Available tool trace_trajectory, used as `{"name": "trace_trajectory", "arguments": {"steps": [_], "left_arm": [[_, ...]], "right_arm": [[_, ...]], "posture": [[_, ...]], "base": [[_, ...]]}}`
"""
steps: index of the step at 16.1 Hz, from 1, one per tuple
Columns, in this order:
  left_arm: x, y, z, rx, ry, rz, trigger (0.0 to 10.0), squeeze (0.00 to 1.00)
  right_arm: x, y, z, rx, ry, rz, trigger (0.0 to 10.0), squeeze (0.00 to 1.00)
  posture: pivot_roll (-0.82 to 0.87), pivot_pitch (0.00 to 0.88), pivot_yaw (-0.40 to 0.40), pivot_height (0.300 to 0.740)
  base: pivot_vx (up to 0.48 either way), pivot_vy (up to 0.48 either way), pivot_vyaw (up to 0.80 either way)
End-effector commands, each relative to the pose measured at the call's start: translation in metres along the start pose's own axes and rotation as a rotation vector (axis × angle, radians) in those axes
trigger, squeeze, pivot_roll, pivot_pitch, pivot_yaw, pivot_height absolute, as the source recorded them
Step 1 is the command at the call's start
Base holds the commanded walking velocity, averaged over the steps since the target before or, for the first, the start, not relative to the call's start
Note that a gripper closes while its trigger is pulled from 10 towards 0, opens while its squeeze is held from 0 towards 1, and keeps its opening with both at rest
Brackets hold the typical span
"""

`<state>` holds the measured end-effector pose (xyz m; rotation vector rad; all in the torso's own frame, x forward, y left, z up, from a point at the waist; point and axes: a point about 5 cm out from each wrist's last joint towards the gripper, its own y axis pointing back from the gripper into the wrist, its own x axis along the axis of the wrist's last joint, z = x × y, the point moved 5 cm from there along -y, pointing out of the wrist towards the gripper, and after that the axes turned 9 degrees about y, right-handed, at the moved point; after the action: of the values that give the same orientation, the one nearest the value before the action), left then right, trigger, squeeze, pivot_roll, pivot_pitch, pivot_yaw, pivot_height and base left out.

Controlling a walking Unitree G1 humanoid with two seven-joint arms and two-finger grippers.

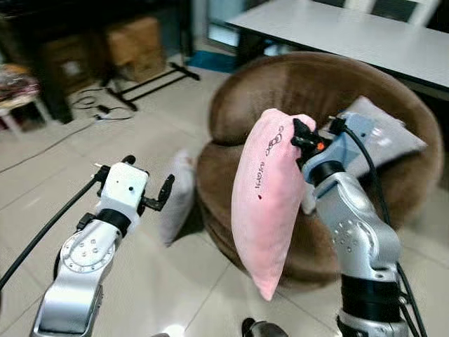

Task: Move the pillow to the sofa from floor

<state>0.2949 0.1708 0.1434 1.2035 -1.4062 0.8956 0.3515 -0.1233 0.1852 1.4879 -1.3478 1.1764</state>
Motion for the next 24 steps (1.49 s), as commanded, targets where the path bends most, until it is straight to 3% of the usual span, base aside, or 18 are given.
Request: {"name": "trace_trajectory", "arguments": {"steps": [1, 3, 4, 10, 13, 19, 24], "left_arm": [[-0.004, -0.002, 0.0, -0.002, -0.017, -0.012, 10.0, 0.0], [-0.001, -0.002, 0.005, -0.035, -0.032, -0.002, 10.0, 0.0], [-0.001, -0.002, 0.004, -0.021, -0.019, 0.002, 10.0, 0.0], [0.0, 0.0, -0.007, 0.054, -0.03, 0.014, 10.0, 0.0], [-0.002, -0.001, -0.004, 0.047, -0.008, 0.012, 10.0, 0.0], [0.001, -0.007, -0.002, 0.009, -0.017, 0.019, 10.0, 0.0], [0.004, -0.011, 0.001, -0.016, -0.005, 0.028, 10.0, 0.0]], "right_arm": [[0.012, 0.004, 0.001, 0.001, 0.013, 0.039, 10.0, 0.0], [0.008, 0.008, 0.005, 0.003, 0.028, 0.022, 10.0, 0.0], [0.006, 0.01, 0.01, -0.019, 0.07, 0.014, 10.0, 0.0], [-0.02, 0.018, 0.022, -0.06, 0.122, -0.071, 10.0, 0.0], [-0.027, 0.025, 0.029, -0.079, 0.117, -0.092, 10.0, 0.0], [-0.025, 0.029, 0.031, -0.128, 0.059, -0.059, 10.0, 0.0], [-0.024, 0.033, 0.033, -0.16, 0.071, -0.051, 10.0, 0.0]], "posture": [[0.0, 0.0, -0.006, 0.74], [0.0, 0.0, -0.002, 0.74], [0.0, 0.0, -0.002, 0.74], [0.01, 0.0, -0.038, 0.74], [-0.01, 0.0, -0.019, 0.74], [-0.02, 0.0, 0.024, 0.74], [-0.04, 0.0, 0.04, 0.74]], "base": [[0.0, 0.0, -0.8], [0.0, 0.0, -0.8], [0.0, 0.0, -0.8], [0.0, 0.0, -0.8], [0.0, 0.0, -0.8], [0.0, 0.364, -0.8], [0.0, 0.367, -0.8]]}}
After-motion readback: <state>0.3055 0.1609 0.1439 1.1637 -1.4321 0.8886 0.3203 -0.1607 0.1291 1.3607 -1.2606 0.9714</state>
